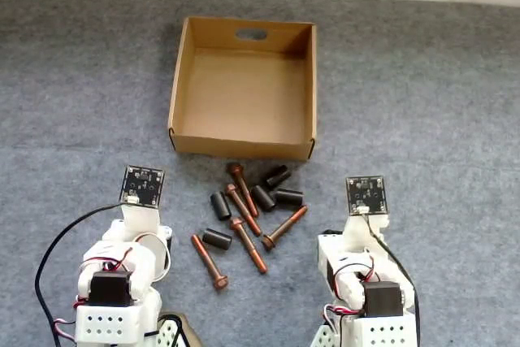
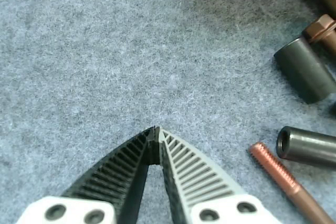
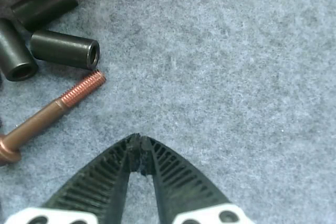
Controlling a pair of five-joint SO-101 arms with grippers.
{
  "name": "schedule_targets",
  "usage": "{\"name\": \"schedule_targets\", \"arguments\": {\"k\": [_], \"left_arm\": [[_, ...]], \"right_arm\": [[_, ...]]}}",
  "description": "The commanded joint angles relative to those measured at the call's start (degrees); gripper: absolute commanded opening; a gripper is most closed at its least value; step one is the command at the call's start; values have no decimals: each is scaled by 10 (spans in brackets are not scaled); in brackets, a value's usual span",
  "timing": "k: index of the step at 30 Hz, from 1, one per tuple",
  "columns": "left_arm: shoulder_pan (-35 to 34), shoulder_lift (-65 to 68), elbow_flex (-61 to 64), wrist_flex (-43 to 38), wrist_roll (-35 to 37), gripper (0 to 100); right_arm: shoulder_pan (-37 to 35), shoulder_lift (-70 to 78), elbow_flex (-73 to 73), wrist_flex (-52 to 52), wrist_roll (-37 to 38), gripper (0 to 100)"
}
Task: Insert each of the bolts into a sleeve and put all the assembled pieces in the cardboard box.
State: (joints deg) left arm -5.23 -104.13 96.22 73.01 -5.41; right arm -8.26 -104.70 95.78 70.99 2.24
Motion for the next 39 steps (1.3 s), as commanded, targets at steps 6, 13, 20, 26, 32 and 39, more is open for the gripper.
{"name": "schedule_targets", "arguments": {"k": [6, 13, 20, 26, 32, 39], "left_arm": [[7, 4, 10, -6, 3, 11], [7, 4, 10, -6, 3, 11], [7, 4, 10, -6, 3, 11], [7, 4, 10, -6, 3, 11], [7, 4, 10, -6, 3, 11], [7, 4, 10, -6, 3, 11]], "right_arm": [[2, -4, 73, 1, 3, 5], [2, -4, 73, 2, 4, 5], [-16, -4, 73, -127, 6, 5], [-14, -4, 69, -322, 7, 6], [-15, -4, -14, -360, 47, 6], [-16, -3, -273, -221, 50, 7]]}}
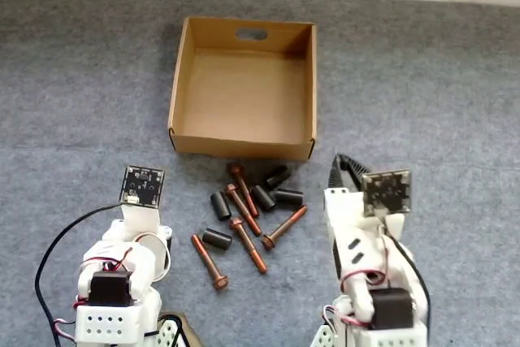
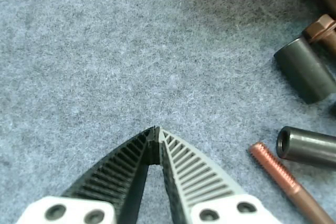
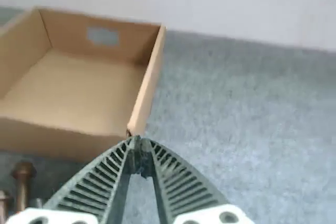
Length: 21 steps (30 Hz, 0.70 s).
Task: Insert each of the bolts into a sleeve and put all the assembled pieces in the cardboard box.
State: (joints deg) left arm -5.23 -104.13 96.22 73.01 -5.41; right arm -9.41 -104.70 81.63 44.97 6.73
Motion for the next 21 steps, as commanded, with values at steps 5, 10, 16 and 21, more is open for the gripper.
{"name": "schedule_targets", "arguments": {"k": [5, 10, 16, 21], "left_arm": [[7, 4, 10, -6, 3, 11], [7, 4, 10, -6, 3, 11], [7, 4, 10, -6, 3, 11], [7, 4, 10, -6, 3, 11]], "right_arm": [[-5, 71, -327, 94, 5, 87], [-5, 258, -516, 176, 3, 119], [-5, 489, -582, 259, 5, 119], [-7, 616, -581, 295, 7, 119]]}}
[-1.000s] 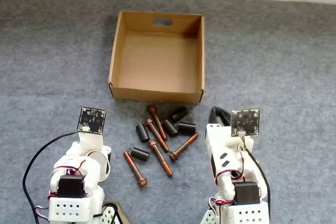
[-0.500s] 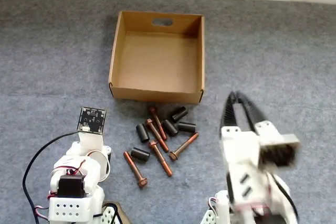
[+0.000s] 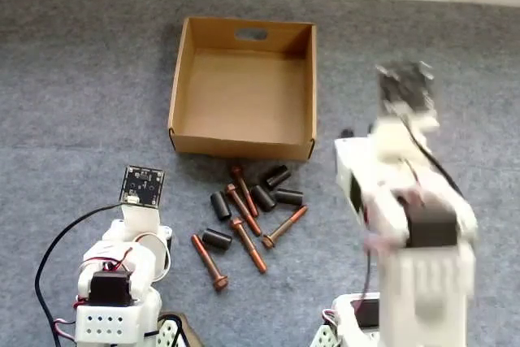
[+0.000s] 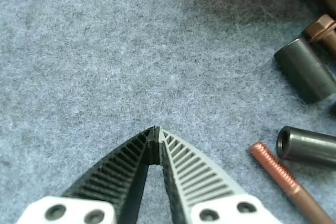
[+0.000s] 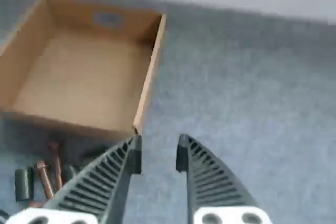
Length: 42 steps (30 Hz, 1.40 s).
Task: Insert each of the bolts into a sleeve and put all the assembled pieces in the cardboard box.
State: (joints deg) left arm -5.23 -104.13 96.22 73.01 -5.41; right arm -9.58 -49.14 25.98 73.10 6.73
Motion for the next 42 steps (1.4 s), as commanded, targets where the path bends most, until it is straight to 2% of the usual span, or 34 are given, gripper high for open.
{"name": "schedule_targets", "arguments": {"k": [1, 6, 9, 14, 20, 25, 33, 40, 42], "left_arm": [[7, 4, 10, -6, 3, 11], [7, 4, 10, -6, 3, 11], [7, 4, 10, -6, 3, 11], [7, 4, 10, -6, 3, 11], [7, 4, 10, -6, 3, 11], [7, 4, 10, -6, 3, 11], [7, 4, 10, -6, 3, 11], [7, 4, 10, -6, 3, 11], [7, 4, 10, -6, 3, 11]], "right_arm": [[-15, 80, -24, 15, 13, 119], [-121, 161, 6, 40, 164, 119], [-185, 204, 50, 8, 225, 122], [-210, 269, 107, -79, 295, 122], [-211, 320, 110, -96, 313, 130], [-206, 376, 99, -109, 331, 243], [-195, 438, 97, -183, 332, 245], [-183, 468, 97, -189, 333, 242], [-171, 475, 97, -189, 333, 201]]}}
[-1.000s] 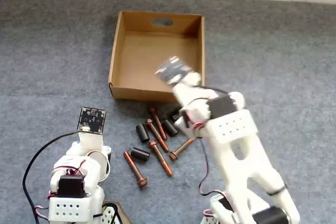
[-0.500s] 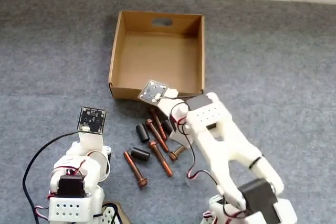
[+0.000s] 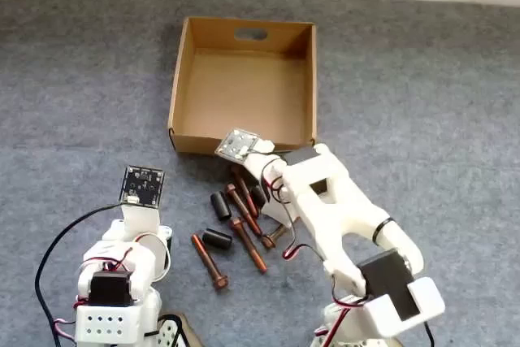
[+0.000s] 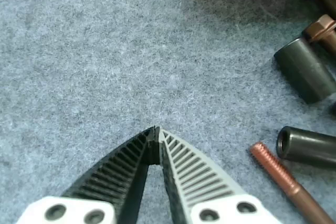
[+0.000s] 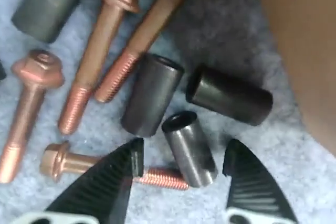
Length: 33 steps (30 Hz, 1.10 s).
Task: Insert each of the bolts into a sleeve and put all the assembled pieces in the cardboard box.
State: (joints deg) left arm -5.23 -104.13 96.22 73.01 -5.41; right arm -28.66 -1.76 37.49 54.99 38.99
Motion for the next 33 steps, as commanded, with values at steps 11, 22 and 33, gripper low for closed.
{"name": "schedule_targets", "arguments": {"k": [11, 22, 33], "left_arm": [[7, 4, 10, -6, 3, 11], [7, 4, 10, -6, 3, 11], [7, 4, 10, -6, 3, 11]], "right_arm": [[56, -97, -16, 8, -40, 6], [209, -254, -8, 79, -200, 6], [274, -126, 133, 29, -164, 6]]}}
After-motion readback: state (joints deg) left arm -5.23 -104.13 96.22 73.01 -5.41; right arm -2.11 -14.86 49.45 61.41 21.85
